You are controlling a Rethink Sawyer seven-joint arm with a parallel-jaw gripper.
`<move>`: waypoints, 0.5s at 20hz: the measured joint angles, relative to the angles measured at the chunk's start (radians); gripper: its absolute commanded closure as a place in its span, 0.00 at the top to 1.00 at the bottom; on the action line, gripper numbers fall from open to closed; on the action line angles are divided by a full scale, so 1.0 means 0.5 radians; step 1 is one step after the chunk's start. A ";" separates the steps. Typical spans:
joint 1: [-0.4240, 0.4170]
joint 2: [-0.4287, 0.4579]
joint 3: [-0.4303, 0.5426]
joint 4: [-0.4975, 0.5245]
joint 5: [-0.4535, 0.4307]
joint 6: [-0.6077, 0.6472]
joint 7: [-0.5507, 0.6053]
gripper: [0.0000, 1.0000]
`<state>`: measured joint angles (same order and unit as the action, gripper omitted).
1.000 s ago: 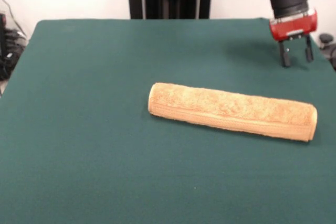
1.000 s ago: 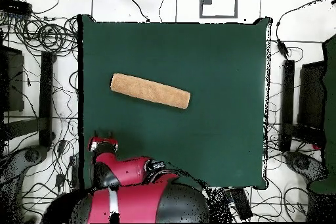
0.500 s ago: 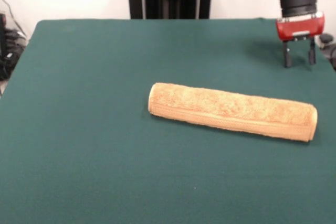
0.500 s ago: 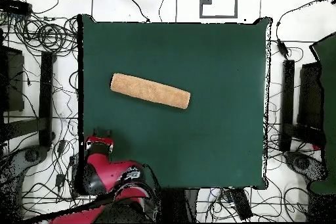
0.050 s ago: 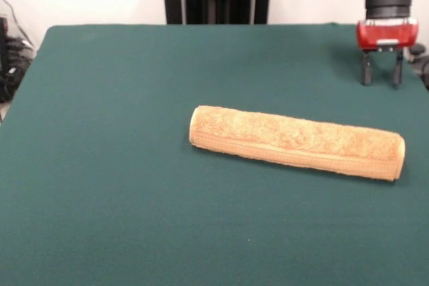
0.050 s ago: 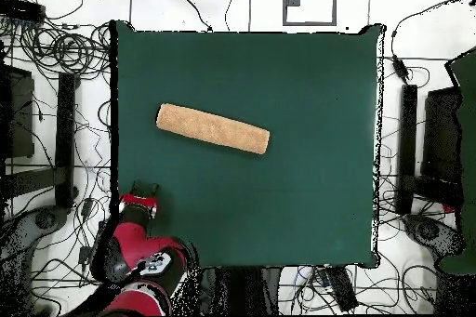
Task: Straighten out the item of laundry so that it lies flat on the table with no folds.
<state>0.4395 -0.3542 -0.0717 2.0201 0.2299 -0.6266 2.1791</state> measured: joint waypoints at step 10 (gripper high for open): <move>0.032 -0.085 -0.200 0.024 0.000 0.000 0.000 1.00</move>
<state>0.4557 -0.3967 -0.1716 2.0323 0.2300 -0.6264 2.1791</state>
